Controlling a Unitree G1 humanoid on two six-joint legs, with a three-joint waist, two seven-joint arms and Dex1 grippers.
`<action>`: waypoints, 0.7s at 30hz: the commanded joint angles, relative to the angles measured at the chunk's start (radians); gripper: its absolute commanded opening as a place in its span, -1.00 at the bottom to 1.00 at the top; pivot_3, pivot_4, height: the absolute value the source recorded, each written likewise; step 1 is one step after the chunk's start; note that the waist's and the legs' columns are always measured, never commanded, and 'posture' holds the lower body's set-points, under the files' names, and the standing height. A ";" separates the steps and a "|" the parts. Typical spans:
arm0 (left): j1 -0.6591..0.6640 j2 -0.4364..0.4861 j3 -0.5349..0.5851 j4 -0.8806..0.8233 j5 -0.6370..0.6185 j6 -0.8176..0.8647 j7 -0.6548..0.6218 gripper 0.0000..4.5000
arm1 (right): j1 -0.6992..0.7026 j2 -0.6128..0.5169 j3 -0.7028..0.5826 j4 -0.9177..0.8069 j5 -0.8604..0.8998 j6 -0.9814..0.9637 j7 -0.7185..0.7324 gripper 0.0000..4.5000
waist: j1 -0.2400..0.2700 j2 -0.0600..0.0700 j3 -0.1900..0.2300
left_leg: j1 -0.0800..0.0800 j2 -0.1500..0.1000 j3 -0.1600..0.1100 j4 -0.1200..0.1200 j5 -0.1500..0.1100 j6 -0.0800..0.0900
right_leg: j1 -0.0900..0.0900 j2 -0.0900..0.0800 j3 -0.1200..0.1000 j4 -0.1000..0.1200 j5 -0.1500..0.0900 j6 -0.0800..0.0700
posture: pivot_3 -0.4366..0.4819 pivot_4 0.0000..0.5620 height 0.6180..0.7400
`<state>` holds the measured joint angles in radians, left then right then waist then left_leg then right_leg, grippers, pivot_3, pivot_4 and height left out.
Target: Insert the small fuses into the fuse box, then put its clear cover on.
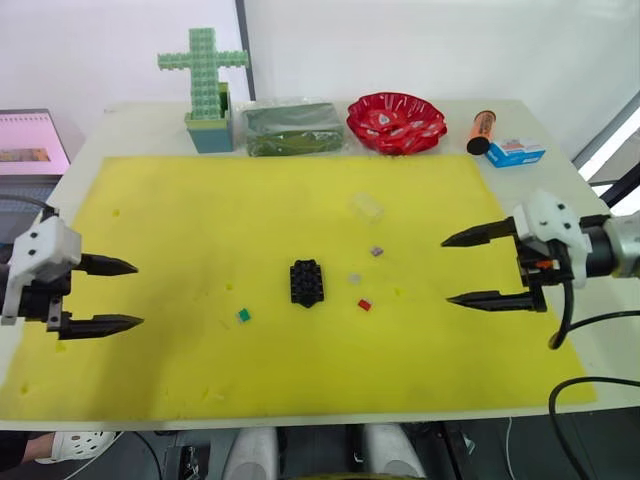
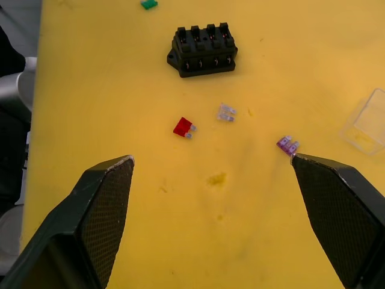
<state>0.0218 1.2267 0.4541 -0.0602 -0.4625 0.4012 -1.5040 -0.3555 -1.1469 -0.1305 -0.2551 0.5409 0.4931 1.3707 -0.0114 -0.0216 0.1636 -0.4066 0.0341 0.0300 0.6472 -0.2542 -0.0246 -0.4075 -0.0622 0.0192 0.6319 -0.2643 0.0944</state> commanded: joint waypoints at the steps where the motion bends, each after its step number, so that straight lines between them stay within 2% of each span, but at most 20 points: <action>1: -0.038 0.018 0.003 -0.006 -0.005 -0.012 0.007 1.00 | -0.027 -0.004 -0.017 0.009 -0.010 -0.019 -0.008 0.99 | 0.001 0.000 0.000 | 0.000 0.000 0.000 0.000 0.000 0.000 | 0.000 0.000 0.000 0.000 0.000 0.000 | -0.05 -0.47 1.00; 17: -0.052 -0.008 -0.023 -0.020 -0.018 0.010 0.042 1.00 | -0.083 0.025 0.038 0.020 -0.028 -0.015 -0.030 0.99 | 0.000 0.000 0.000 | 0.000 0.000 0.000 0.000 0.000 0.000 | 0.000 0.000 0.000 0.000 0.000 0.000 | -0.05 -0.47 1.00; 21: -0.021 -0.012 -0.006 -0.039 -0.023 0.016 0.039 1.00 | -0.091 0.034 0.042 0.001 -0.015 0.008 -0.037 0.99 | -0.001 0.000 0.000 | 0.000 0.000 0.000 0.000 0.000 0.000 | 0.000 0.000 0.000 0.000 0.000 0.000 | -0.05 -0.47 1.00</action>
<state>-0.0033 1.2122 0.4165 -0.0741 -0.4690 0.4111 -1.4607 -0.4226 -1.1141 -0.0733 -0.2325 0.5161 0.4976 1.3341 -0.0121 -0.0215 0.1637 -0.4067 0.0342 0.0300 0.6470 -0.2542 -0.0246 -0.4076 -0.0621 0.0193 0.6320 -0.2641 0.0948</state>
